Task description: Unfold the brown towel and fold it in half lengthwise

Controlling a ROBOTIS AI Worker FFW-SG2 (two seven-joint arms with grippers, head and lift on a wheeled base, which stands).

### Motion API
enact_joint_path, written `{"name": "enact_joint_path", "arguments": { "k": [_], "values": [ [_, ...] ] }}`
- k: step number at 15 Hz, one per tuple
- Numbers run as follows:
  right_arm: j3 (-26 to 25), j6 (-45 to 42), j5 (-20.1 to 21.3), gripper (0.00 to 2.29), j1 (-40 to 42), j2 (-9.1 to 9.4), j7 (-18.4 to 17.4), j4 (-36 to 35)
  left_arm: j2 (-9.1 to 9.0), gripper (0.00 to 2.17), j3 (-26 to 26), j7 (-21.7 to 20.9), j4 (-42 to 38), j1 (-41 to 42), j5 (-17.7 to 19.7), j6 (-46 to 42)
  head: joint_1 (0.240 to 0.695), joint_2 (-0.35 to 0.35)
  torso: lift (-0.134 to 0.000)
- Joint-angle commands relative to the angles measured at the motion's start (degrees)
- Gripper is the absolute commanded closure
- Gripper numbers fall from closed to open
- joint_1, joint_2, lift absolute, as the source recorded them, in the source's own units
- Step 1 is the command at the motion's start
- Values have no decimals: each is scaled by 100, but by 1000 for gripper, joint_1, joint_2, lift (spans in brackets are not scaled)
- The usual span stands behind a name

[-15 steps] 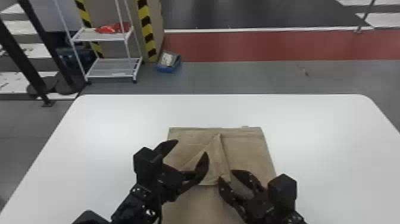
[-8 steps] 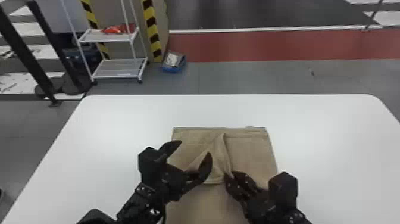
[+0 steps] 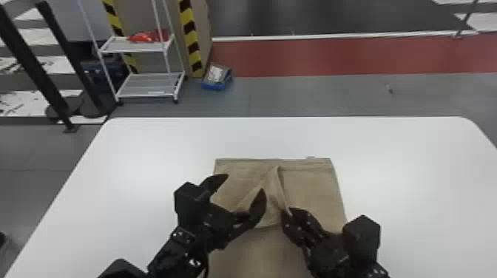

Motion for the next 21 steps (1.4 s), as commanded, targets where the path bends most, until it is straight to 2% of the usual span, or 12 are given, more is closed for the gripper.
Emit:
{"name": "enact_joint_path", "arguments": {
  "k": [1, 4, 6, 16, 21],
  "values": [
    [-57, -86, 24, 977, 111, -20, 0, -172, -8, 154, -16, -1, 0, 0, -12, 0, 695, 84, -125],
    [-84, 388, 59, 977, 58, -29, 0, -180, -8, 154, -60, 17, -36, 0, -21, 18, 695, 75, -125],
    [-66, 687, 112, 826, -48, -20, 0, -119, -8, 154, -60, 17, -80, 35, -30, 18, 695, 69, -125],
    [119, 863, 156, 829, -171, 6, 0, -101, 44, 167, -16, 8, -194, 123, -39, 18, 695, 87, -125],
    [250, 828, 305, 829, -144, 6, -184, -224, 44, 167, 2, -1, -220, 185, -39, 0, 695, 87, -125]
  ]
}}
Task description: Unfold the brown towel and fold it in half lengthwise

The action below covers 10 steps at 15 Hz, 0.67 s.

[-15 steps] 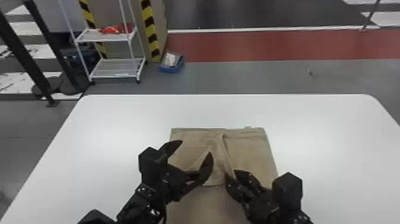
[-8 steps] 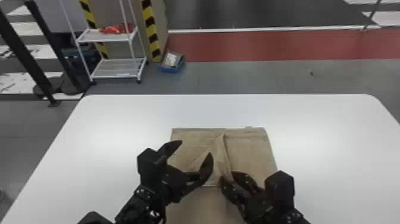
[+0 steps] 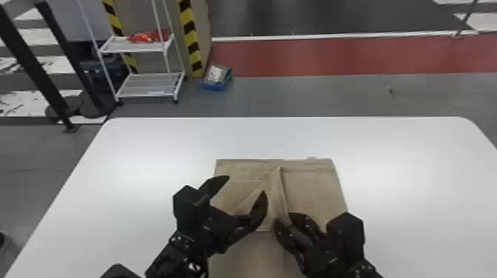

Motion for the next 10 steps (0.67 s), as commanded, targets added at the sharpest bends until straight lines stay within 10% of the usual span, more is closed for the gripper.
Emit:
{"name": "enact_joint_path", "arguments": {
  "k": [1, 4, 7, 10],
  "values": [
    [45, -74, 28, 829, 24, 0, -87, -89, 0, 167, 13, -4, -14, 18, 0, -11, 695, 90, -125],
    [45, -38, 36, 832, 15, 0, -87, -133, 0, 167, 13, 5, -23, 44, 0, -11, 695, 96, -125],
    [27, 102, 45, 1571, 6, -9, -78, -133, 0, 167, 4, -4, -31, 62, -9, -11, 695, 95, -125],
    [-34, -179, 10, 1669, 253, -44, -43, -300, -9, 167, 4, 23, -31, 71, -18, -11, 695, 92, -125]
  ]
}}
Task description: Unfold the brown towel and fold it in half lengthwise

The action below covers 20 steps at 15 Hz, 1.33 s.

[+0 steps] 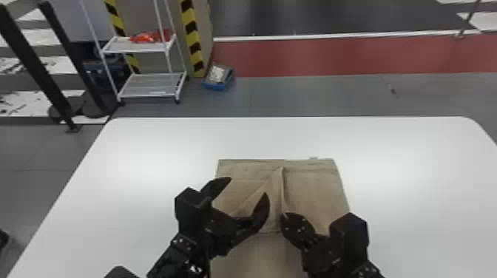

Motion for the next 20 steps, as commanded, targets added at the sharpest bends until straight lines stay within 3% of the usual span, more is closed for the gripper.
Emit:
{"name": "enact_joint_path", "arguments": {
  "k": [1, 5, 8, 11, 13, 16, 20],
  "values": [
    [-104, -358, -15, 1666, 295, -25, 24, -246, -4, 167, -9, 24, -2, 5, -3, 0, 695, 92, -125],
    [-825, -815, -138, 1666, 1201, -157, 121, -1037, -13, 167, 18, 77, -2, 5, -12, -53, 695, 77, -125],
    [-1695, -1026, -243, 1666, 1763, -289, 121, -1511, 4, 167, 35, 112, -28, 5, -12, -88, 695, 8, -125],
    [-2917, -1026, -973, 1666, 2062, -315, 121, -1713, 22, 167, 27, 139, -89, 23, -12, -88, 695, -71, -125],
    [-3629, -1079, -1447, 1666, 2123, -306, 121, -1634, 40, 167, 35, 139, -116, 41, -12, -88, 695, -180, -125],
    [-4437, -1061, -1869, 1666, 2018, -324, 139, -1335, 40, 167, 18, 139, -116, 41, -38, -70, 695, -280, -125],
    [-5079, -956, -2221, 1666, 1763, -359, 218, -896, -13, 167, -35, 147, -63, 14, -187, -35, 695, -350, -125]
  ]
}}
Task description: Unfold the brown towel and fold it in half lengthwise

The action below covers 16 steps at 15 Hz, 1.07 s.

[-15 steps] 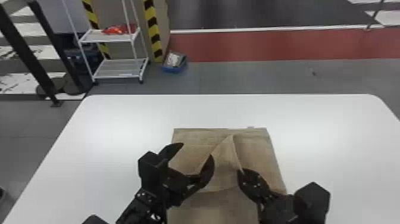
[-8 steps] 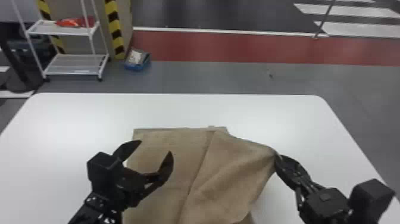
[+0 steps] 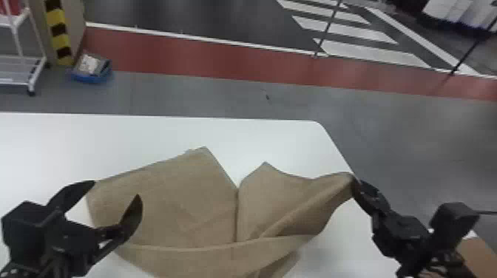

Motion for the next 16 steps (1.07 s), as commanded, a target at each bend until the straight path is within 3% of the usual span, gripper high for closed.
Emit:
{"name": "enact_joint_path", "arguments": {
  "k": [1, 4, 6, 8, 12, 14, 16],
  "values": [
    [-384, 167, -133, 1666, -341, -21, -2, 448, -31, 167, -23, 0, 71, -31, -53, 19, 695, -350, -125],
    [-929, 783, -265, 1666, -1079, -21, 60, 1116, -48, 164, -23, 0, 168, -48, -62, 19, 695, -350, -125],
    [-868, 712, -282, 1666, -1079, -4, 139, 1124, -66, 164, -40, 9, 361, -136, -88, 19, 695, -350, -125],
    [-648, 501, -107, 1666, -1071, 146, 227, 1124, -101, 167, -49, 9, 467, -180, -124, 142, 695, -350, -125],
    [-349, 343, 43, 1666, -1062, 295, 332, 1089, -110, 458, -5, 0, 625, -321, -9, 336, 695, -350, -125],
    [-287, 343, 78, 1666, -1027, 330, 368, 1010, -136, 718, -5, 0, 722, -461, -27, 951, 695, -350, -125],
    [-287, 326, 96, 1666, -1000, 348, 376, 966, -136, 718, 4, -18, 739, -523, -36, 1162, 695, -350, -125]
  ]
}}
